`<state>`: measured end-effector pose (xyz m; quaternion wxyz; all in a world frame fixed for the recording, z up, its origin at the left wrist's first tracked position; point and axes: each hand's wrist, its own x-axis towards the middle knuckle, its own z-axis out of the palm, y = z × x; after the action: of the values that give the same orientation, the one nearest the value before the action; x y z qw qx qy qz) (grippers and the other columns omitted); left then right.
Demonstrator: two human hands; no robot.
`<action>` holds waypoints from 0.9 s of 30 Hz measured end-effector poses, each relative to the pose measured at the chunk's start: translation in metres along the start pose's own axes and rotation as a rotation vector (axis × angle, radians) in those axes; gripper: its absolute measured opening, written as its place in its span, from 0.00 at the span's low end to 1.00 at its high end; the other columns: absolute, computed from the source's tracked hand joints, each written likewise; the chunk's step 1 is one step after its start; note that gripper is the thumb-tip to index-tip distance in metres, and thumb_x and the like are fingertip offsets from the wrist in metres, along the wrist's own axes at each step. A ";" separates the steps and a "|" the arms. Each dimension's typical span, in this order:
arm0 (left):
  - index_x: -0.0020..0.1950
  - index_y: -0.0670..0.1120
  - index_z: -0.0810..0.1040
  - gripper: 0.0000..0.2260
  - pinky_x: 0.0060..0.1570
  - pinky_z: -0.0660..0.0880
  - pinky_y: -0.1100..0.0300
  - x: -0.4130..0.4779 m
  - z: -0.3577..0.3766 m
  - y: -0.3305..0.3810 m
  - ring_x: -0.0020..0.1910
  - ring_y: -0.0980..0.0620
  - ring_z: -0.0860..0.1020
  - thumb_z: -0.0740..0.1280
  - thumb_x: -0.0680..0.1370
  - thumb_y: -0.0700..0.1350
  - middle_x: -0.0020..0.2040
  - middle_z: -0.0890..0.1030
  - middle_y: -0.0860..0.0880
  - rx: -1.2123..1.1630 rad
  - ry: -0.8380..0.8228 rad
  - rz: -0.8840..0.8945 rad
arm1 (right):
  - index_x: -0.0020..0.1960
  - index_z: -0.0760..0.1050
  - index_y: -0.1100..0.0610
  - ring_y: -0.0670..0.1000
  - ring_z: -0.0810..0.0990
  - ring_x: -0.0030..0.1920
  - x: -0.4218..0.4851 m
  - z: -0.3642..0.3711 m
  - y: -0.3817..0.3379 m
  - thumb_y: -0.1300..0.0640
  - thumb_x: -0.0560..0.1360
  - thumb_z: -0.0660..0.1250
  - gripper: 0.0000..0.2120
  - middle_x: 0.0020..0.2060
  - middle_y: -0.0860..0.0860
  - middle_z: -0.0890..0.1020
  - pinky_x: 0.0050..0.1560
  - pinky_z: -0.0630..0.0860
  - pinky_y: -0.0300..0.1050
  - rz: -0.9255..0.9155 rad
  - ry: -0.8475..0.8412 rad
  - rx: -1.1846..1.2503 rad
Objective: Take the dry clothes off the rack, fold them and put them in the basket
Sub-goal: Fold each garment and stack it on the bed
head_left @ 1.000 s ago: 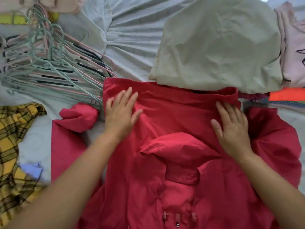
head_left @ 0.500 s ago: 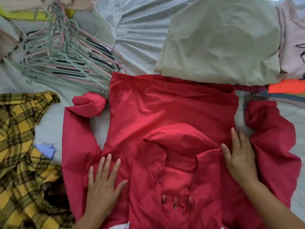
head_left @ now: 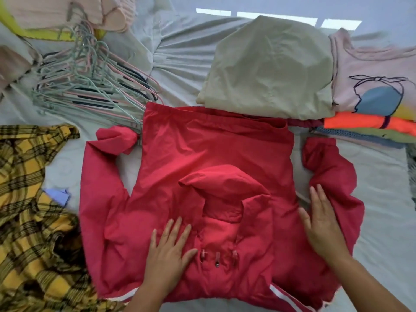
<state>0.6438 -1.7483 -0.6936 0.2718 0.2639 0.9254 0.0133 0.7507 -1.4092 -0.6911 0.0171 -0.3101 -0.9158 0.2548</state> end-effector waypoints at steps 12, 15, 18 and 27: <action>0.56 0.38 0.78 0.34 0.58 0.72 0.43 0.022 -0.045 -0.059 0.59 0.37 0.75 0.51 0.75 0.66 0.59 0.77 0.37 -0.284 0.414 -0.142 | 0.64 0.74 0.63 0.66 0.74 0.63 0.005 0.033 -0.015 0.45 0.70 0.51 0.32 0.65 0.64 0.72 0.57 0.73 0.66 -0.077 -0.228 -0.292; 0.54 0.32 0.76 0.28 0.58 0.68 0.40 0.039 -0.084 -0.118 0.57 0.33 0.74 0.60 0.73 0.58 0.54 0.77 0.32 -0.373 0.585 -0.356 | 0.66 0.71 0.64 0.65 0.70 0.65 0.005 0.028 -0.039 0.47 0.70 0.52 0.31 0.67 0.65 0.70 0.62 0.69 0.62 -0.026 -0.085 -0.237; 0.58 0.29 0.72 0.23 0.61 0.65 0.40 0.066 -0.121 -0.166 0.59 0.32 0.71 0.71 0.74 0.46 0.57 0.74 0.30 -0.381 0.632 -0.545 | 0.69 0.65 0.60 0.59 0.63 0.69 0.006 0.034 -0.091 0.51 0.75 0.54 0.25 0.70 0.63 0.65 0.68 0.60 0.54 -0.218 0.129 -0.038; 0.53 0.37 0.77 0.21 0.39 0.72 0.57 0.167 -0.174 -0.214 0.43 0.47 0.77 0.71 0.72 0.53 0.45 0.80 0.40 -1.051 0.189 -0.553 | 0.73 0.56 0.42 0.58 0.59 0.72 0.013 0.122 -0.147 0.36 0.79 0.40 0.26 0.77 0.49 0.49 0.70 0.50 0.59 -0.233 -0.183 -0.284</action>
<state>0.3333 -1.8288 -0.6637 0.2757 -0.1589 0.8493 0.4212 0.6349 -1.5568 -0.7294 -0.0808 -0.1768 -0.9700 0.1463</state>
